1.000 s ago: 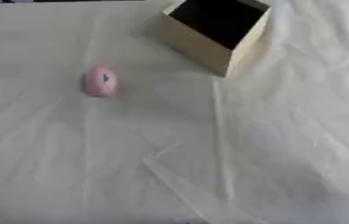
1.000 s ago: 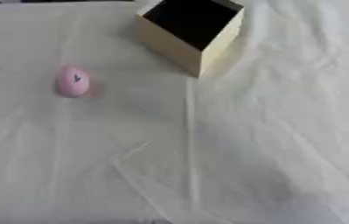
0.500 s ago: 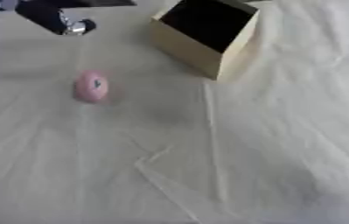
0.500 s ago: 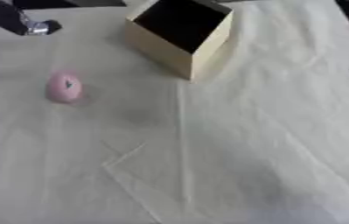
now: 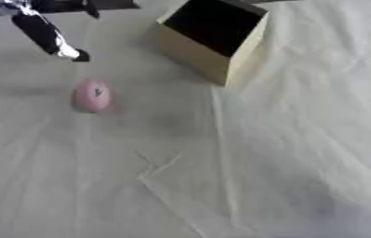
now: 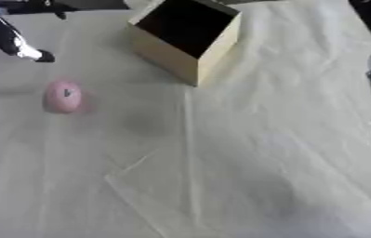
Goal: Pick up objects on the table and place them in the box.
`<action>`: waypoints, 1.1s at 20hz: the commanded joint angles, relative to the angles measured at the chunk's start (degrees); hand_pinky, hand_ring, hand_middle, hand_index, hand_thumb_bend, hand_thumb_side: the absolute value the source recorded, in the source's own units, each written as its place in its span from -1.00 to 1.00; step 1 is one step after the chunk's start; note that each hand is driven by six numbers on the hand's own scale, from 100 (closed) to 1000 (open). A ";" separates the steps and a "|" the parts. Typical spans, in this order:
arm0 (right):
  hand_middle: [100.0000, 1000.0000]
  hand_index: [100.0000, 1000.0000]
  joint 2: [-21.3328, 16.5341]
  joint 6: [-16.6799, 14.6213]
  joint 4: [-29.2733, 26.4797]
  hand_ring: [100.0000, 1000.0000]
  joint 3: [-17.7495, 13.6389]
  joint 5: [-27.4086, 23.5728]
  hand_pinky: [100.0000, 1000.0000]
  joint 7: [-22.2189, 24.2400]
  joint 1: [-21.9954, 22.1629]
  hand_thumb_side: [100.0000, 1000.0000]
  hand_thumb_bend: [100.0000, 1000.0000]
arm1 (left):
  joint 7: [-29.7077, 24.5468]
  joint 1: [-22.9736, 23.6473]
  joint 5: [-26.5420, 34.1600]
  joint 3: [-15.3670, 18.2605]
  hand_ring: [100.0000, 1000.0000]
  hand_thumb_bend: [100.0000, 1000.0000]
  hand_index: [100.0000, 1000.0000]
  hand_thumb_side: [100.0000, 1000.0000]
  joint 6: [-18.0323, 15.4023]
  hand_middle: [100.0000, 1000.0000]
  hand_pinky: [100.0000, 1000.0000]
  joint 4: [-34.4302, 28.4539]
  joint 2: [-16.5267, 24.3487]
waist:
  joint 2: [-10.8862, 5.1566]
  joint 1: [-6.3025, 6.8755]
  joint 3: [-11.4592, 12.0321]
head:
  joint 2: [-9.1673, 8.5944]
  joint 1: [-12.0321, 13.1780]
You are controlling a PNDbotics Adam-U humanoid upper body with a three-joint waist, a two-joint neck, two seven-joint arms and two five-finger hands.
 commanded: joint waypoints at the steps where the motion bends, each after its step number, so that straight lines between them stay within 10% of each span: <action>1: 0.12 0.50 -0.72 -0.04 -0.98 0.20 -0.42 -0.29 0.56 0.08 -0.60 0.52 -1.00 | -1.61 -0.74 -0.19 0.22 0.75 -0.30 0.70 -0.66 -0.87 0.61 0.58 -0.15 0.92 | -1.46 0.05 -0.13 | -0.47 -0.10; 12: 0.12 0.50 -0.23 0.04 -1.10 0.20 -0.42 -0.52 0.56 0.14 -0.49 0.52 -1.00 | -2.24 0.83 2.43 -2.44 0.74 -0.20 0.72 -0.65 -0.89 0.61 0.55 -0.05 -0.49 | -1.43 0.30 -0.76 | -0.30 0.20; 22: 0.11 0.50 -0.08 0.17 -1.15 0.20 -0.45 -0.95 0.56 0.24 -0.35 0.53 -1.00 | 2.32 1.60 -8.59 -2.63 0.84 -0.08 0.72 -0.68 -2.26 0.65 0.60 3.84 -3.40 | -0.77 0.65 -1.47 | -0.15 0.89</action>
